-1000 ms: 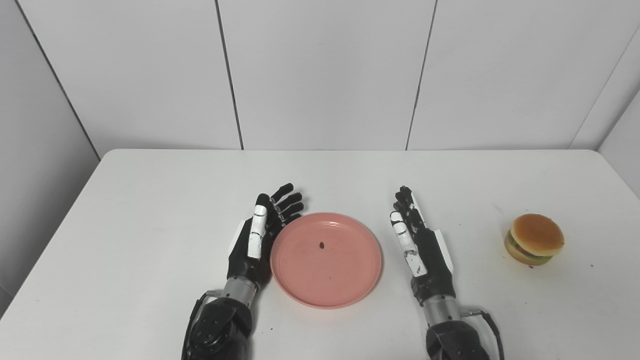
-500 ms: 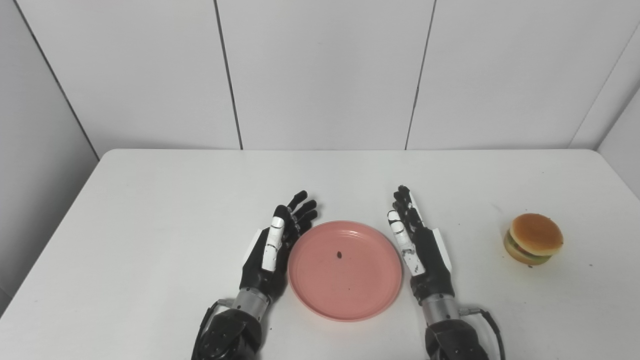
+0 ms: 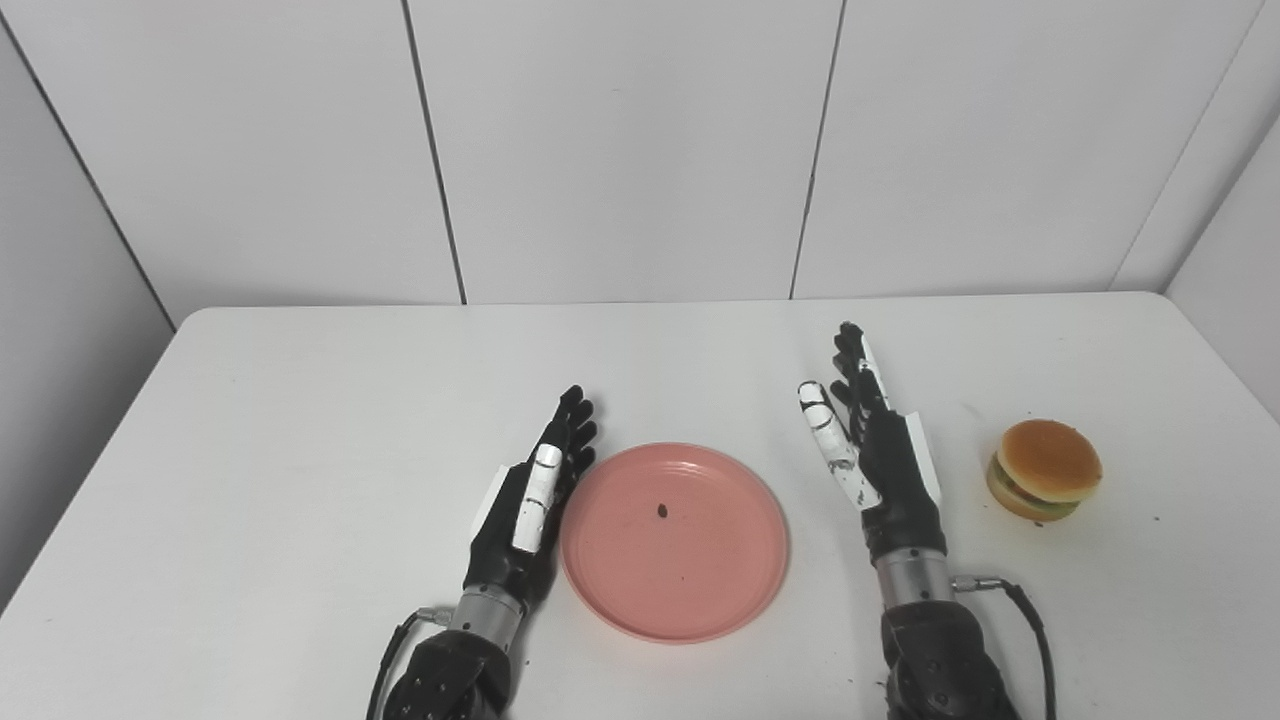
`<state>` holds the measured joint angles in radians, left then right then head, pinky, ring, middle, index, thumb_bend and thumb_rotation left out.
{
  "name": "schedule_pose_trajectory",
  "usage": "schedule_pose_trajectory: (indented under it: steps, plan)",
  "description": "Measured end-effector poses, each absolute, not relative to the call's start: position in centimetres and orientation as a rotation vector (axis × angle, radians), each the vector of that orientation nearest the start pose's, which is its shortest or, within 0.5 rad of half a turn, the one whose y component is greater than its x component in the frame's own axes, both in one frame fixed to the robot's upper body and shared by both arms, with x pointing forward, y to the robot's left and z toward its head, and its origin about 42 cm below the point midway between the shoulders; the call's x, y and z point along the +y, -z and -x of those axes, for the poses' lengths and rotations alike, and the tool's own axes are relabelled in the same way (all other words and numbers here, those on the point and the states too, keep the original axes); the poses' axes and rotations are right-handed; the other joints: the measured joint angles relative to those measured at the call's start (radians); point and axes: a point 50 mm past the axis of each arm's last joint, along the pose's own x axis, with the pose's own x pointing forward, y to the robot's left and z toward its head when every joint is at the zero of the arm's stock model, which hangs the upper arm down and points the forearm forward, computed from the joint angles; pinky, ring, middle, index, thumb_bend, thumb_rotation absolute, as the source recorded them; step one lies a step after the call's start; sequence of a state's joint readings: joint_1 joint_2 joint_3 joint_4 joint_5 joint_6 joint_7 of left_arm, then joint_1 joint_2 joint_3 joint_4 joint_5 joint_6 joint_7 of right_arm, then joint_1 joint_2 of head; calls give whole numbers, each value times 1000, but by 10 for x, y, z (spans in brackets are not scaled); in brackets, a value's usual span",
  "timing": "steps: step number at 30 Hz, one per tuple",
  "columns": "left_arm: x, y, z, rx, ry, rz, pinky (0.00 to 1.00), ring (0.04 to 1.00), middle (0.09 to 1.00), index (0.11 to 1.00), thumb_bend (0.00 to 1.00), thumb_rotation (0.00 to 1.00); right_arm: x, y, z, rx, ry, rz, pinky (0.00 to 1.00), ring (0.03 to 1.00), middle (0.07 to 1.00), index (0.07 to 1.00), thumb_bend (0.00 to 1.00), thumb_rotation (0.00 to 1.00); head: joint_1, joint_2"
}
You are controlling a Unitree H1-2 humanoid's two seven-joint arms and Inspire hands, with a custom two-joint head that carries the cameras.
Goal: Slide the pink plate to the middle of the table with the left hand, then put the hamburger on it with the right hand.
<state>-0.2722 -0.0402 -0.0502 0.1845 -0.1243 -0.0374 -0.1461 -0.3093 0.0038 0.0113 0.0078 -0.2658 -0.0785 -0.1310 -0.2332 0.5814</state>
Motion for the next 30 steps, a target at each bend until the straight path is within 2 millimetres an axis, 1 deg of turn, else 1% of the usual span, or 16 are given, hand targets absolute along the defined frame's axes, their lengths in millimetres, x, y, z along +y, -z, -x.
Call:
schedule_pose_trajectory:
  steps: [1,2,4,7,8,10,11,12,13,17,18,20,22,26,28,30]
  plan:
    - [151,-134,-366,-120,272,141,1000,1000,1000,1000,622,1000,-187,-204,-370,-417,73,264,939,953,950,964,613,809,-11,0]
    - [152,-133,-366,-121,267,140,1000,1000,1000,1000,624,1000,-190,-209,-370,-434,82,300,964,948,946,961,622,809,-11,0]
    - [152,-133,-366,-125,259,127,1000,1000,1000,1000,629,1000,-198,-216,-370,-442,97,371,989,964,959,970,618,790,-52,-3]
    - [153,-133,-365,-132,252,118,1000,1000,1000,1000,632,1000,-208,-227,-367,-418,95,461,946,977,982,975,618,754,-63,-3]
    - [153,-133,-365,-132,251,118,1000,1000,1000,1000,630,1000,-211,-230,-366,-402,84,489,913,969,979,968,625,719,-83,-6]
    - [154,-132,-366,-131,250,118,1000,1000,1000,1000,626,1000,-217,-236,-365,-376,64,551,888,963,980,965,636,687,-83,-6]
    - [154,-132,-366,-131,247,118,1000,1000,1000,1000,626,1000,-219,-237,-366,-362,61,575,874,955,979,960,652,653,-93,-9]
    - [155,-132,-366,-130,245,118,1000,1000,1000,1000,624,1000,-222,-238,-368,-337,62,604,863,949,974,958,668,655,-116,-11]
    - [155,-132,-366,-130,243,119,1000,1000,1000,1000,630,1000,-225,-238,-369,-320,63,635,845,937,963,950,689,649,-120,-11]
    - [160,-132,-367,-130,242,115,1000,1000,1000,1000,656,1000,-233,-243,-373,-259,97,727,824,921,947,939,696,608,-140,-14]
    - [161,-132,-368,-130,243,111,1000,1000,1000,1000,662,1000,-235,-244,-374,-255,102,738,821,919,944,937,694,599,-156,-17]
    - [164,-132,-370,-130,242,110,1000,1000,1000,1000,656,1000,-237,-246,-373,-256,104,754,806,915,946,938,689,598,-166,-18]
    - [166,-132,-371,-130,240,109,1000,1000,1000,1000,652,1000,-241,-249,-373,-241,102,777,789,907,939,936,701,634,-176,-18]
    - [167,-132,-373,-137,248,123,1000,1000,1000,1000,658,1000,-254,-253,-373,-176,140,861,777,892,923,926,715,617,-193,-23]
    - [168,-132,-373,-138,255,124,1000,1000,1000,1000,665,1000,-260,-257,-372,-169,165,899,762,883,923,923,736,580,-218,-28]
    - [169,-132,-373,-137,260,122,1000,1000,1000,1000,652,1000,-265,-259,-372,-162,190,923,766,892,925,929,769,498,-225,-29]
